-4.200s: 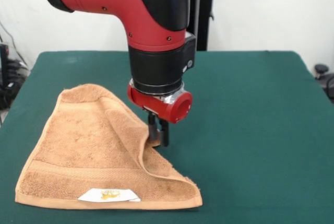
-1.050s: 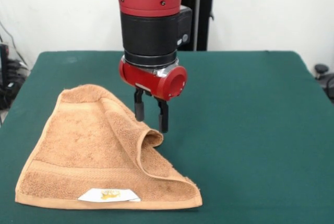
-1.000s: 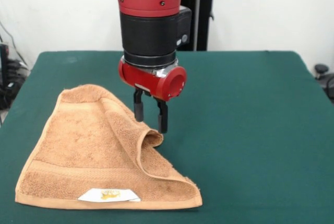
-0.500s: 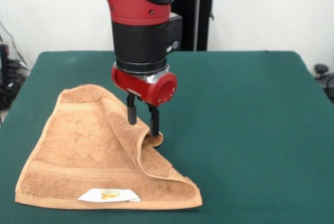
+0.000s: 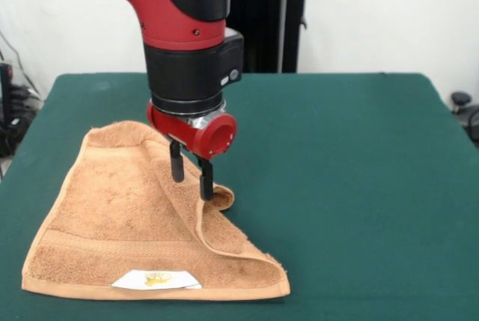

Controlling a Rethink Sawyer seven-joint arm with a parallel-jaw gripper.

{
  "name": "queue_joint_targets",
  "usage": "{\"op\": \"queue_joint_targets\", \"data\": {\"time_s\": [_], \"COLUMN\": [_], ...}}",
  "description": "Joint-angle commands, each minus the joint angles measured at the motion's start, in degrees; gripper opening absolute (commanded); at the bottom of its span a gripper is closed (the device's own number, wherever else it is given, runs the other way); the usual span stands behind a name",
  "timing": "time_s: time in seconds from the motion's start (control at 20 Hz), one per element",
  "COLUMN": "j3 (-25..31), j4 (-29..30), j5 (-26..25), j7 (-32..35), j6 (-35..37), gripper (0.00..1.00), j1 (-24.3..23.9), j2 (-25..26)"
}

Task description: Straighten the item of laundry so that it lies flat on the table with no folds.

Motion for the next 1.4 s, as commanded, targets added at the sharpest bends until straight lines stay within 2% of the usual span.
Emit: {"op": "queue_joint_targets", "data": {"time_s": [0.05, 0.9, 1.4], "j3": [0.88, 0.77, 0.37], "j4": [1.98, 3.55, 2.01], "j5": [-3.87, -2.12, -1.85], "j7": [1.03, 2.86, 3.26], "j6": [-2.36, 0.23, 0.22], "gripper": [1.00, 1.00, 1.00], "j1": [1.55, 3.17, 3.67], "j2": [3.90, 1.19, 2.30]}}
